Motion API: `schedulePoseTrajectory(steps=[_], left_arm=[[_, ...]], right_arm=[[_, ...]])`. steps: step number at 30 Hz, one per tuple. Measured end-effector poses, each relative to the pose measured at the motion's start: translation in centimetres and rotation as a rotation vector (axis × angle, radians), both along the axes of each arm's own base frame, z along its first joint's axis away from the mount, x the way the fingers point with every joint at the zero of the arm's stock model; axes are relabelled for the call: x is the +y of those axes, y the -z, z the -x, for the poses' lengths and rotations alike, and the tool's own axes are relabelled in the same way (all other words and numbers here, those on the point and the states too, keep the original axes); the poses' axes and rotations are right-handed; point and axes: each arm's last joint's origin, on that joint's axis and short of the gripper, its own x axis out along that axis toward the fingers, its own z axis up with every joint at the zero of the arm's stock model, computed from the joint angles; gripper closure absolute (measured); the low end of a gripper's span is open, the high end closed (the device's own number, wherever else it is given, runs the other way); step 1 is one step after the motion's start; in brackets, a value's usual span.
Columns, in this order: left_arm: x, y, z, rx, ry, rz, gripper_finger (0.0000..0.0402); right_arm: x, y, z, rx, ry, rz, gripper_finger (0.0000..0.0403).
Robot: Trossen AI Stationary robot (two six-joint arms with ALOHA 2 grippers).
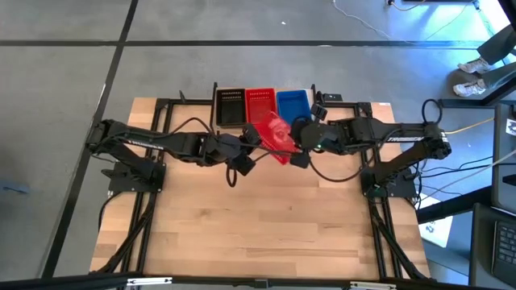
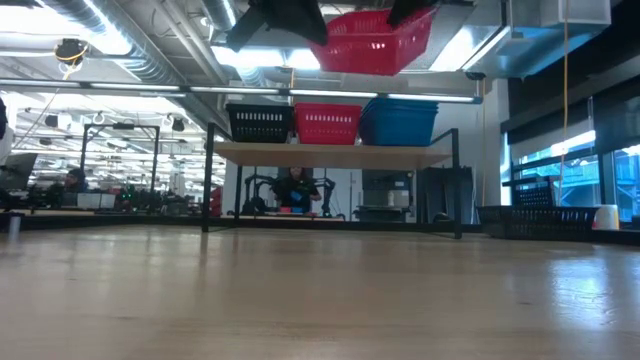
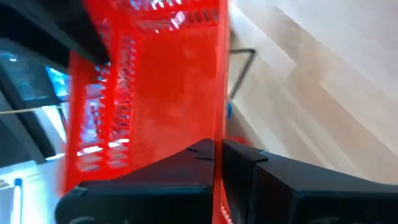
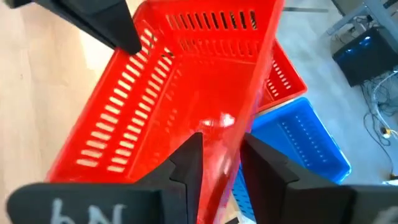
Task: Stack baskets on shelf by color
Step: Stack the red bin on the red bin on the shelf
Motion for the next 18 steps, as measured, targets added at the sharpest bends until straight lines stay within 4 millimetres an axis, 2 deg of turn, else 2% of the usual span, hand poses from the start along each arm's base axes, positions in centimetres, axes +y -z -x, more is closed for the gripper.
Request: schedulePoseTrajectory(steps=[18], left_arm=[[0.3,-1.4,2.0,0.007,-0.068,-0.045,0.0401]], right_arm=[[0.3,-1.2,0.7,-0.054,-0.027,0.045,0.0301]])
